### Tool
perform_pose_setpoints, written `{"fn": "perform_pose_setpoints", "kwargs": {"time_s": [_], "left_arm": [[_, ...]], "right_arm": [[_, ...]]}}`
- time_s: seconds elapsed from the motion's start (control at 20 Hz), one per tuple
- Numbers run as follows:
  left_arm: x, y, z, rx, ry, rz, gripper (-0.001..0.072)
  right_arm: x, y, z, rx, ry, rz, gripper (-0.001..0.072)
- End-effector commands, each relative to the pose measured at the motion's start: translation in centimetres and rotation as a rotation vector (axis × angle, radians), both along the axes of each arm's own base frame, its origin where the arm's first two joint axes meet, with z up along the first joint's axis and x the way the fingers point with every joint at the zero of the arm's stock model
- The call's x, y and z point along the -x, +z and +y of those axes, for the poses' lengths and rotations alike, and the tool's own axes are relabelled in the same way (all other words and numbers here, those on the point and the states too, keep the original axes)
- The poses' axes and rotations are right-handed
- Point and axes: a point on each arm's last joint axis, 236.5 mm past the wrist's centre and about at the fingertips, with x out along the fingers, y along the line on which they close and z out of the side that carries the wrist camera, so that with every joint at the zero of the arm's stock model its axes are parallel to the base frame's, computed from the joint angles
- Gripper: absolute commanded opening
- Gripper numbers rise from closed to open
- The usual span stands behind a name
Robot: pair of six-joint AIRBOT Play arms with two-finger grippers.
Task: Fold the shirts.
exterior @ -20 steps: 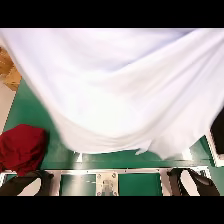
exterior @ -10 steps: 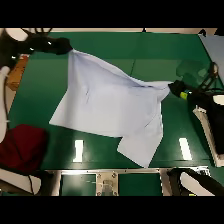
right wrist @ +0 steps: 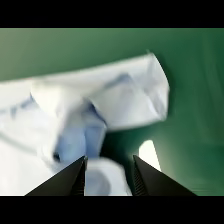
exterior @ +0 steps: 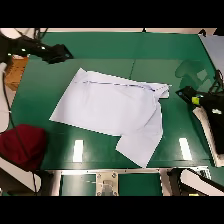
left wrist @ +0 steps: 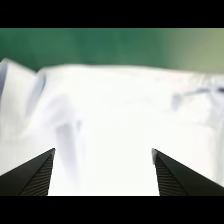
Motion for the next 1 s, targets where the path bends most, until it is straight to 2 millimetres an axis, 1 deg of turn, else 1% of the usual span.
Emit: {"fn": "perform_pose_setpoints", "kwargs": {"time_s": [0.0, 0.05, 0.1, 0.25, 0.35, 0.4, 0.55, 0.6, 0.65, 0.7, 0.75, 0.8, 0.85, 0.95], "left_arm": [[4.5, 0.0, 4.4, 0.005, -0.048, 0.166, 0.0706], [4.6, -0.6, 5.4, 0.015, -0.022, 0.189, 0.0706], [5.0, -1.4, 6.2, 0.023, -0.007, 0.217, 0.0706], [6.3, -3.6, 7.6, 0.045, 0.01, 0.299, 0.0706], [6.7, -4.5, 8.1, 0.054, 0.016, 0.325, 0.0706], [6.9, -4.8, 8.2, 0.055, 0.015, 0.333, 0.0706], [7.1, -4.9, 8.2, 0.052, 0.008, 0.335, 0.0706], [7.1, -4.9, 8.2, 0.052, 0.008, 0.335, 0.0706], [7.1, -4.9, 8.2, 0.052, 0.008, 0.336, 0.0706], [7.2, -4.9, 8.2, 0.052, 0.003, 0.341, 0.0706], [7.3, -4.9, 8.2, 0.052, 0.002, 0.342, 0.0706], [7.3, -4.9, 8.2, 0.051, 0.002, 0.342, 0.0706], [7.4, -4.9, 8.2, 0.051, -0.001, 0.346, 0.0706], [7.7, -5.5, 8.9, 0.011, 0.007, 0.364, 0.0706]], "right_arm": [[9.7, -2.8, -0.6, -0.085, 0.041, 0.316, 0.0346], [11.9, -4.0, -0.2, -0.121, 0.046, 0.394, 0.0345], [13.3, -5.1, 0.5, -0.158, 0.045, 0.436, 0.0345], [15.1, -8.4, 2.8, -0.221, 0.049, 0.512, 0.0345], [15.8, -10.2, 4.5, -0.264, 0.076, 0.556, 0.0345], [15.7, -10.9, 5.5, -0.283, 0.096, 0.565, 0.0345], [15.3, -12.1, 8.7, -0.34, 0.174, 0.596, 0.0344], [15.5, -12.5, 9.4, -0.345, 0.194, 0.613, 0.0344], [15.5, -12.8, 9.7, -0.34, 0.208, 0.62, 0.0343], [15.5, -12.9, 9.7, -0.337, 0.208, 0.62, 0.0314], [15.2, -12.9, 9.5, -0.329, 0.213, 0.606, 0.0154], [14.7, -12.7, 9.0, -0.321, 0.211, 0.588, 0.0043], [14.0, -12.2, 8.2, -0.316, 0.197, 0.567, 0.0017], [11.9, -11.0, 6.0, -0.296, 0.157, 0.509, 0.0016]]}}
